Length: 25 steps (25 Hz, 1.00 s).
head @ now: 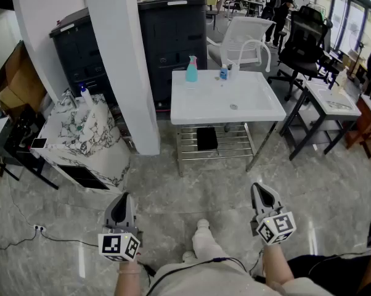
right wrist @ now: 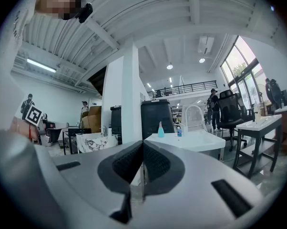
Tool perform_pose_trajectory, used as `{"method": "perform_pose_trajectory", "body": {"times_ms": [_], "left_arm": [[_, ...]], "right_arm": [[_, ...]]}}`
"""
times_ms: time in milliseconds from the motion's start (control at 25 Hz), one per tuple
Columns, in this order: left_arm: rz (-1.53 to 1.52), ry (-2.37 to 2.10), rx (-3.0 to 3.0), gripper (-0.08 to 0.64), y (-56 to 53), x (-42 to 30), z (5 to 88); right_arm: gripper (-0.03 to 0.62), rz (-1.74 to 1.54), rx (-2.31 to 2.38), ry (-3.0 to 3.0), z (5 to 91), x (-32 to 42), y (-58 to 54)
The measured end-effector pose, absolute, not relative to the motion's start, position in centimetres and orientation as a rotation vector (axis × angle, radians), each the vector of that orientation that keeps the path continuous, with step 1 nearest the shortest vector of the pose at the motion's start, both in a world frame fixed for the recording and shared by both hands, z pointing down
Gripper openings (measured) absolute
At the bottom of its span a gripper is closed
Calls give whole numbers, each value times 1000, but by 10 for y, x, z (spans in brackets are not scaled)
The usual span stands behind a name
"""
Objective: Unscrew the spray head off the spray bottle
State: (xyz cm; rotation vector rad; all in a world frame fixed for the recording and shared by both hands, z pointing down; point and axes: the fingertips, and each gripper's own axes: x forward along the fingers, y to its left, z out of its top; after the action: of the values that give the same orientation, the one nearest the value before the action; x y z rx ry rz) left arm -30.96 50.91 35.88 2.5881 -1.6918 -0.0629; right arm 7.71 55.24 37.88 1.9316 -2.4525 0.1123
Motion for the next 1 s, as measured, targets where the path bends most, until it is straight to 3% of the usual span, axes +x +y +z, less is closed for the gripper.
{"method": "perform_pose_trajectory", "body": {"times_ms": [1000], "left_arm": [[-57,-1745,2523,6,433,-303,371]], "right_arm": [[5,142,1908,-2418,391,101,477]]}}
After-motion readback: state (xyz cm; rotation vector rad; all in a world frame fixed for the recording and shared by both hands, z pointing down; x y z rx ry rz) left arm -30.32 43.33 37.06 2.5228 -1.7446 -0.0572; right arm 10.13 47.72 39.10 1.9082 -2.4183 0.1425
